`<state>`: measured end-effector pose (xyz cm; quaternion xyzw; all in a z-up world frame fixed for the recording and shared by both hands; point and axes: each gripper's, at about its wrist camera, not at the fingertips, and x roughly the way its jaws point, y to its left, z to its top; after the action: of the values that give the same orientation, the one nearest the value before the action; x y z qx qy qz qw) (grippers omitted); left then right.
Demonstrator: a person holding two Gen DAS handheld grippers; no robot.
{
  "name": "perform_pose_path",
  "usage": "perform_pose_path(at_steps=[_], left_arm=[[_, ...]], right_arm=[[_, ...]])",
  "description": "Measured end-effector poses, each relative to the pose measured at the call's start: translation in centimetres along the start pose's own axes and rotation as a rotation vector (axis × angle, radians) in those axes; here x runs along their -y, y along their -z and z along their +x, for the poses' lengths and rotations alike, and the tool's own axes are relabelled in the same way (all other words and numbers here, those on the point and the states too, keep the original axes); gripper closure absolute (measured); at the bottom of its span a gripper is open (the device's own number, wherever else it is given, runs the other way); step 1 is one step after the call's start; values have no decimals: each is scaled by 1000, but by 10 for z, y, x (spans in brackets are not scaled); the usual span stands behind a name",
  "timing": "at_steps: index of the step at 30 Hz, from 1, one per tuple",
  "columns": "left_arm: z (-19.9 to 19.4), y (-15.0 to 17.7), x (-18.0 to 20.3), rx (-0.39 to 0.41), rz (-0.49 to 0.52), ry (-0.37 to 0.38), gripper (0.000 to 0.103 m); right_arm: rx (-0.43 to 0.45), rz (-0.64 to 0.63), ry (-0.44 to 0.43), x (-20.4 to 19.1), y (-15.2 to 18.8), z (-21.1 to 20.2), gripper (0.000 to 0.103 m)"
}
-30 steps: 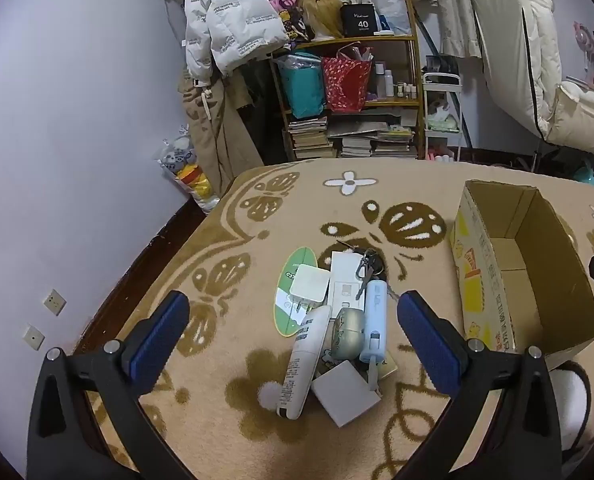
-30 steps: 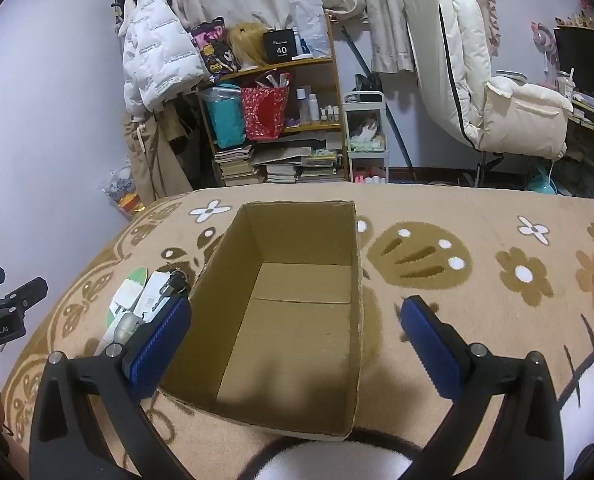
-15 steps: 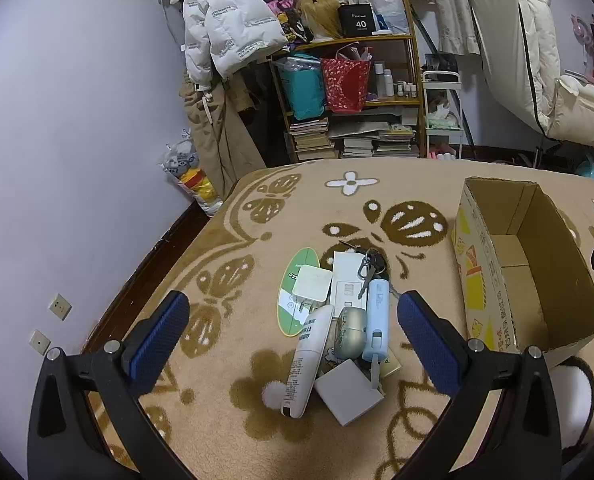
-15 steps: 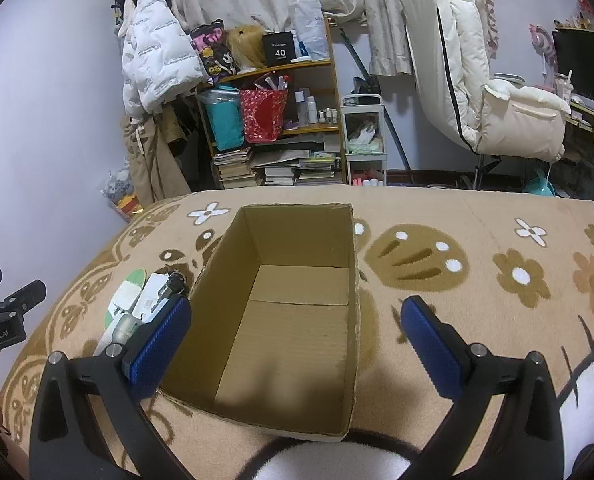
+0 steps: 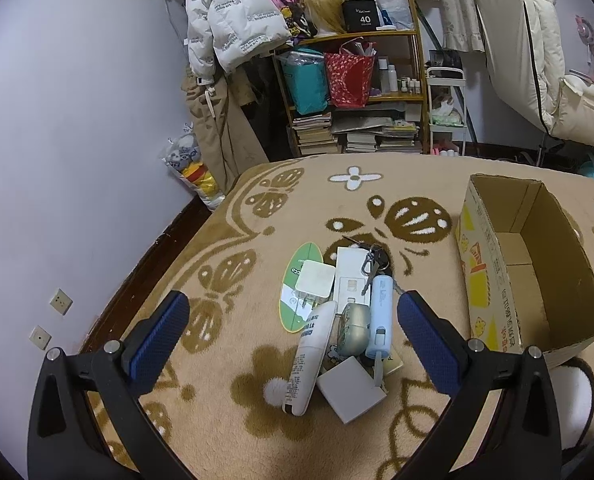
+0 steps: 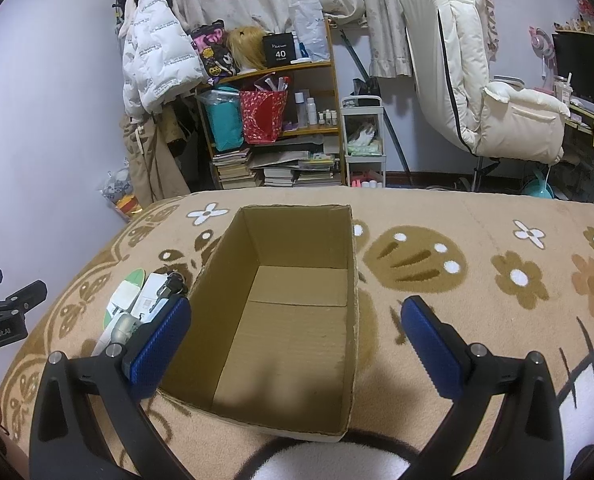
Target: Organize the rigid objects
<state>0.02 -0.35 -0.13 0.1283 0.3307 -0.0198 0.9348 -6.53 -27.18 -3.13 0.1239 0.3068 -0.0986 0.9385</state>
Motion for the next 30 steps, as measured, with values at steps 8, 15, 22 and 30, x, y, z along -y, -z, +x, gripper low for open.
perform_pose_path(at_steps=[8, 15, 22, 30], left_arm=[[0, 1, 0, 6, 3, -4, 0], [0, 2, 1, 7, 2, -7, 0], [0, 2, 1, 6, 3, -5, 0], [1, 3, 3, 3, 5, -5, 0]], right_arm=[[7, 4, -2, 4, -5, -3, 0], [7, 2, -3, 5, -4, -4, 0], [7, 3, -1, 4, -5, -4, 0], [3, 1, -3, 5, -3, -4, 0]])
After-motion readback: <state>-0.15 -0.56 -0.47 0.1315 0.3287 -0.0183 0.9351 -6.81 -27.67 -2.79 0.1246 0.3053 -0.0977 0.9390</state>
